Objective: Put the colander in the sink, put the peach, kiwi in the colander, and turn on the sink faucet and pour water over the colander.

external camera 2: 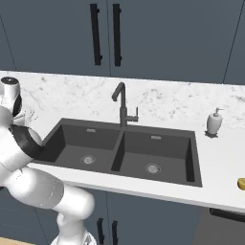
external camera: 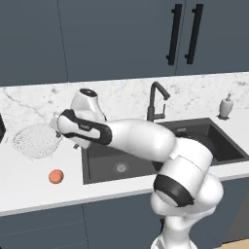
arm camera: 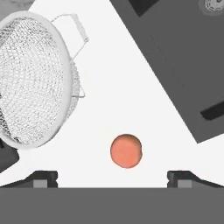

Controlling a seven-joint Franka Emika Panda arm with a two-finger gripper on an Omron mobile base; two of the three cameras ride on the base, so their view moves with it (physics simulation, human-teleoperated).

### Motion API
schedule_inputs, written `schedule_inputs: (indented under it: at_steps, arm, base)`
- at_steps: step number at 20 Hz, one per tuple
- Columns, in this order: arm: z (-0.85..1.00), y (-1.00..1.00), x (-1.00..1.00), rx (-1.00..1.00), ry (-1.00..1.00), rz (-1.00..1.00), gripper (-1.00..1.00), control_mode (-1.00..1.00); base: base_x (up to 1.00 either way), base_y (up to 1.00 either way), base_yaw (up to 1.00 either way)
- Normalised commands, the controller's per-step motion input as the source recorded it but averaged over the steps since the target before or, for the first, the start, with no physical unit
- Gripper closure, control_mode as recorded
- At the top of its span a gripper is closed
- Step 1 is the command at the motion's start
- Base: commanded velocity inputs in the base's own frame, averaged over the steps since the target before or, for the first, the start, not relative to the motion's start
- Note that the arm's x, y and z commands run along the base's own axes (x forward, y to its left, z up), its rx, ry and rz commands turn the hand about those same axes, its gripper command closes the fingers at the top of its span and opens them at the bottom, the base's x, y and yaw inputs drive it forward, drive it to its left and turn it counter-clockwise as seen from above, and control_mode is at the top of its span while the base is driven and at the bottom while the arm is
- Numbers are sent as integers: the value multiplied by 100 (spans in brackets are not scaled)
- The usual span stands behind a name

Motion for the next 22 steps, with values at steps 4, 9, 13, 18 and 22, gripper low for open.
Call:
schedule_inputs:
  at_steps: [4,9,13,18,22]
  arm:
    - [-42,60,42,0,-3,-1,-100,-100]
    - [-42,43,36,0,0,0,-100,-100]
    - [-29,32,39,0,-1,0,-100,-100]
    - [-15,32,47,0,-6,0,-100,-100]
    - [-13,32,54,0,-3,0,-100,-100]
  base:
    - [0,0,0]
    - [0,0,0]
    - [0,0,0]
    - [0,0,0]
    - [0,0,0]
